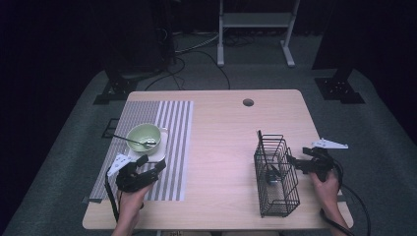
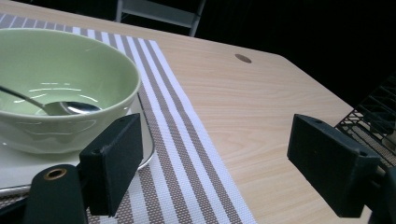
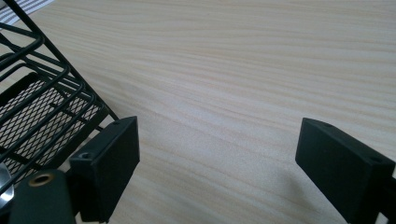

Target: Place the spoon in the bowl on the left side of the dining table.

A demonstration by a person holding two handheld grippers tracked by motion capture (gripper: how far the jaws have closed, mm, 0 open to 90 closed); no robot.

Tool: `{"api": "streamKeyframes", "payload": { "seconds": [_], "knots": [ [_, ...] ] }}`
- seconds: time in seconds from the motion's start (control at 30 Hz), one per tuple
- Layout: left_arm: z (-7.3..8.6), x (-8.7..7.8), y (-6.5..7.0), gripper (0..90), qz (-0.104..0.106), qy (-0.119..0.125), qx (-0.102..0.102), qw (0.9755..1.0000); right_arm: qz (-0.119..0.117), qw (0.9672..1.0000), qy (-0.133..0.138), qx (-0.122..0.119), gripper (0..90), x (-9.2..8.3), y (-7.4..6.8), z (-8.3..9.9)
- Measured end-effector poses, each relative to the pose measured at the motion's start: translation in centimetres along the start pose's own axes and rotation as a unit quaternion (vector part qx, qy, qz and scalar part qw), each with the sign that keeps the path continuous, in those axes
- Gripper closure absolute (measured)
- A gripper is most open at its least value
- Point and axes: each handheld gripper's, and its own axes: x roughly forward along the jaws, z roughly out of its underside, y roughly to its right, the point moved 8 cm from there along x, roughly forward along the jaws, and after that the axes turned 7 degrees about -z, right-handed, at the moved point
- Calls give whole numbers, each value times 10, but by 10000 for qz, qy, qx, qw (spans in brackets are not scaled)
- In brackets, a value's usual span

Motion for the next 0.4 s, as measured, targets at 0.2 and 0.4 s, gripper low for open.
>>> {"api": "streamKeyframes", "payload": {
  "seconds": [0.2, 0.4],
  "knots": [
    [3, 2, 4, 175, 51, -72, 100, 9999, 1, 10000, 0, -6, 126, 0, 0, 0],
    [3, 4, 2, 159, 9, -72, 80, 9999, -27, 10000, 28, -6, 126, 0, 0, 0]
  ]
}}
